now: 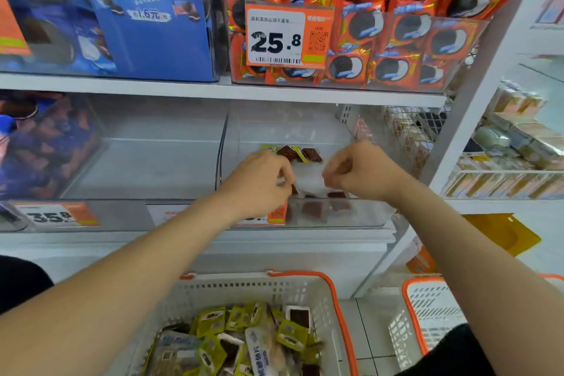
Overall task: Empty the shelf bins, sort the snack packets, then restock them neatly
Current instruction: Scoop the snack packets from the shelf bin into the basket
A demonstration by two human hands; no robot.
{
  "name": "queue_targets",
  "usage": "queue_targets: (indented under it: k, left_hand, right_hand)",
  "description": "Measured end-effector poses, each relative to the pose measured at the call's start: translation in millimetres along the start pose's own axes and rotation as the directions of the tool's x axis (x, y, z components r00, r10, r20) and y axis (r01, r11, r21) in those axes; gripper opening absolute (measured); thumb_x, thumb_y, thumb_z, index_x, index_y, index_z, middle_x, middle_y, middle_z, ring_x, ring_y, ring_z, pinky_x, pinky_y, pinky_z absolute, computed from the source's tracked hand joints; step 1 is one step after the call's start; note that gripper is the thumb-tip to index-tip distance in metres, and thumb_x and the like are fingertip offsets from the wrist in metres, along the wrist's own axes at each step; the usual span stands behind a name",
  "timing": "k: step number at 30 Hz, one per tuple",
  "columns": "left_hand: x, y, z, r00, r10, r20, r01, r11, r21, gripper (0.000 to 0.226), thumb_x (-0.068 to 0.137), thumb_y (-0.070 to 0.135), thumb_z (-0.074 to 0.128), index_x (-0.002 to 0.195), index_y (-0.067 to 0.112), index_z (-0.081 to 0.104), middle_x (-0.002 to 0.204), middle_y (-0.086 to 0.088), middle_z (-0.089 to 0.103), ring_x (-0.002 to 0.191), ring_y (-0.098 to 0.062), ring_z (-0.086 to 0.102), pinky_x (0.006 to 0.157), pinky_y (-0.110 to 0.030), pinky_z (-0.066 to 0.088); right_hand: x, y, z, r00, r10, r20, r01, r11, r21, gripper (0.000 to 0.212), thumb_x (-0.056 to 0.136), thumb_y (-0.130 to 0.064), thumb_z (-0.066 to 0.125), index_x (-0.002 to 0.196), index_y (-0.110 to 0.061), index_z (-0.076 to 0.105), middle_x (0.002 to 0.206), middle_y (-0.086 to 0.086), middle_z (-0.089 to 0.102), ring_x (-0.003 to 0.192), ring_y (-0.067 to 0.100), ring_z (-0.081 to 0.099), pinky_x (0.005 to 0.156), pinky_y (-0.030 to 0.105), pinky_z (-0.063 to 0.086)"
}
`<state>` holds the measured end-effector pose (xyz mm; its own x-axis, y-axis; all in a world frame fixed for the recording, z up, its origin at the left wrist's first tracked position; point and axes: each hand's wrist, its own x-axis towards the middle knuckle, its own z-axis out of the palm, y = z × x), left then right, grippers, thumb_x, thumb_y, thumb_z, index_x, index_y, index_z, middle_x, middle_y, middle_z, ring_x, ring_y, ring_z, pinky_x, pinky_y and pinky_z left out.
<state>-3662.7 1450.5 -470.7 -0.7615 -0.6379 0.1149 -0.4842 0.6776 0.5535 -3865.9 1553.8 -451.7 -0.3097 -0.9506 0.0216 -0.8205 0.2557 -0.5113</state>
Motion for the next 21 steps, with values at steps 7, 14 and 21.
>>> queue_targets:
  k: [7, 14, 21]
  left_hand:
    - [63.7, -6.2, 26.8, 0.875, -0.289, 0.387, 0.177, 0.938, 0.299, 0.042, 0.098, 0.013, 0.063, 0.140, 0.009, 0.061, 0.136, -0.013, 0.064, 0.113, -0.029, 0.064, 0.093, -0.033, 0.054]
    - [91.4, -32.2, 50.0, 0.887, -0.244, 0.393, 0.094, 0.927, 0.363, 0.046, 0.090, 0.007, 0.072, 0.134, 0.015, 0.060, 0.140, -0.011, 0.056, 0.122, -0.031, 0.059, 0.099, -0.037, 0.054]
    - [95.7, -41.1, 58.1, 0.946, -0.210, 0.247, 0.142, 0.954, 0.265, 0.031, 0.077, 0.018, 0.088, 0.102, 0.018, 0.070, 0.106, -0.003, 0.068, 0.099, -0.025, 0.065, 0.075, -0.034, 0.051]
  right_hand:
    - [35.9, 14.6, 24.2, 0.955, 0.280, 0.099, -0.232, 0.911, -0.341, 0.078, 0.053, -0.072, 0.083, 0.102, -0.013, 0.076, 0.108, 0.006, 0.073, 0.098, 0.027, 0.069, 0.090, 0.045, 0.060]
    - [59.6, 22.3, 45.2, 0.901, 0.278, 0.332, -0.101, 0.880, -0.465, 0.061, 0.086, -0.043, 0.080, 0.135, -0.021, 0.052, 0.136, 0.012, 0.050, 0.121, 0.036, 0.054, 0.105, 0.047, 0.050]
    - [66.7, 27.2, 50.7, 0.939, 0.124, 0.320, 0.023, 0.907, -0.421, 0.054, 0.082, -0.048, 0.083, 0.125, -0.020, 0.066, 0.125, 0.011, 0.061, 0.114, 0.033, 0.060, 0.095, 0.043, 0.054]
